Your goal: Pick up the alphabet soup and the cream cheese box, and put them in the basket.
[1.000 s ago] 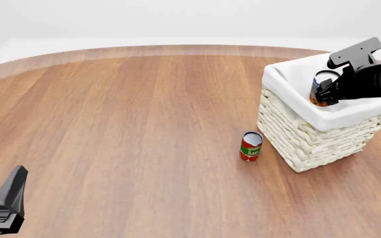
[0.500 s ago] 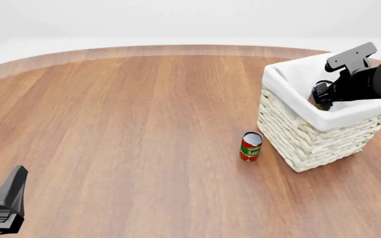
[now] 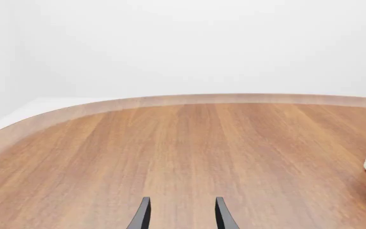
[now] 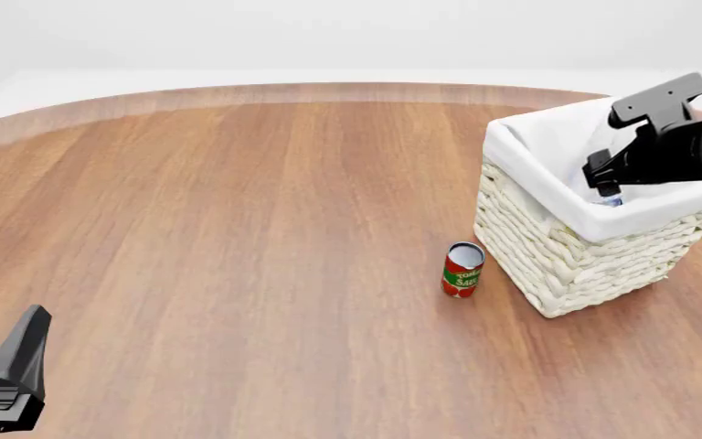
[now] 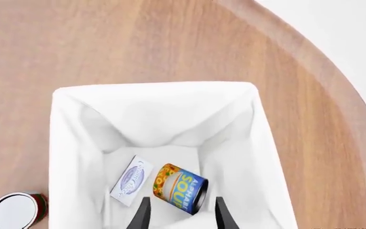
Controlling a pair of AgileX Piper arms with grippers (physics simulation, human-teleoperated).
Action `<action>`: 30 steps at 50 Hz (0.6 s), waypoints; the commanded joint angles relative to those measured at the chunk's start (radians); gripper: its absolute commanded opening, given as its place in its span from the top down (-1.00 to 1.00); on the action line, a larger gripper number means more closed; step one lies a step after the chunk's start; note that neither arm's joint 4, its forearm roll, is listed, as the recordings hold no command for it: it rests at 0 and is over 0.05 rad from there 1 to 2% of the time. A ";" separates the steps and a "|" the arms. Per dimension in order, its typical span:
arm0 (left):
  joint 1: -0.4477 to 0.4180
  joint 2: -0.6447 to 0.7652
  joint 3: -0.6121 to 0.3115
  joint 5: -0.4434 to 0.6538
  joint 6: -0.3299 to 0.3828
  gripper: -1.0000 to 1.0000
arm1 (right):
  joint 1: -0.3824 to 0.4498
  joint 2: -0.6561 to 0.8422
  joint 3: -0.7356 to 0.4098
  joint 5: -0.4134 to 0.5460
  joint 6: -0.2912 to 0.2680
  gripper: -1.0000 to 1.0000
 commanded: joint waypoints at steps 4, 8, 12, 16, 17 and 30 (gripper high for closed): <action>0.000 0.000 0.000 0.000 0.000 -1.00 | 0.020 -0.099 0.013 0.069 0.043 -1.00; 0.000 0.000 0.000 0.000 0.000 -1.00 | 0.023 -0.126 0.012 0.088 0.062 -1.00; 0.000 0.000 0.000 0.000 0.000 -1.00 | 0.024 -0.161 0.028 0.088 0.068 -1.00; 0.000 0.000 0.000 0.000 0.000 -1.00 | 0.027 -0.190 0.034 0.102 0.072 -1.00; 0.000 0.000 0.000 0.000 0.000 -1.00 | 0.028 -0.198 0.022 0.118 0.073 -1.00; 0.000 0.000 0.000 0.000 0.000 -1.00 | 0.032 -0.253 0.034 0.138 0.084 -1.00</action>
